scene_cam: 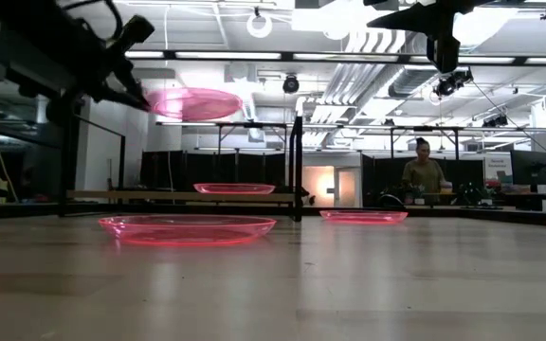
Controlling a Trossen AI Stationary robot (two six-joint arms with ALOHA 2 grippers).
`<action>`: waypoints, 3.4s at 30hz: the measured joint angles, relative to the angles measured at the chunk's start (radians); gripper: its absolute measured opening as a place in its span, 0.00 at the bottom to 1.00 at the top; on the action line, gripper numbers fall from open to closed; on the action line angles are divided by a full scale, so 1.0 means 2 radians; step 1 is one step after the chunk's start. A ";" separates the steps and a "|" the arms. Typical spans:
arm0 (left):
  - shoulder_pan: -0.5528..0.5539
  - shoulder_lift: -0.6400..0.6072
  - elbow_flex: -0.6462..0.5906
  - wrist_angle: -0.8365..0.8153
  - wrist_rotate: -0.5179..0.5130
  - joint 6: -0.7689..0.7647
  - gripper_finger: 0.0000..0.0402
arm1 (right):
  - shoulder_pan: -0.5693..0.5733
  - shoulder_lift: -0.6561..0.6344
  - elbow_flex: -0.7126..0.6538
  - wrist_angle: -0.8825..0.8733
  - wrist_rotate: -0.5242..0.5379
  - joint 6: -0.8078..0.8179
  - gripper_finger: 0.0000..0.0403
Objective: Place and stack plates onto a shelf
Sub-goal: Put the pink plate on the shelf, then stack the pink plate on top of the pink plate on the shelf
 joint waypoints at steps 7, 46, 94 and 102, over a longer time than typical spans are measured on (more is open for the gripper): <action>-0.028 0.063 -0.051 0.002 -0.023 -0.222 0.00 | 0.000 0.000 0.000 -0.002 0.000 0.000 0.22; 0.204 0.090 -0.054 -0.046 0.048 -0.191 0.00 | 0.000 0.000 0.000 -0.002 -0.007 0.021 0.22; 0.117 -0.105 -0.053 0.523 0.584 0.513 0.29 | -0.011 0.000 0.000 0.148 0.033 -0.025 0.22; 0.090 -0.140 -0.053 0.519 0.564 0.538 0.28 | -0.017 0.000 0.000 0.159 0.029 -0.016 0.22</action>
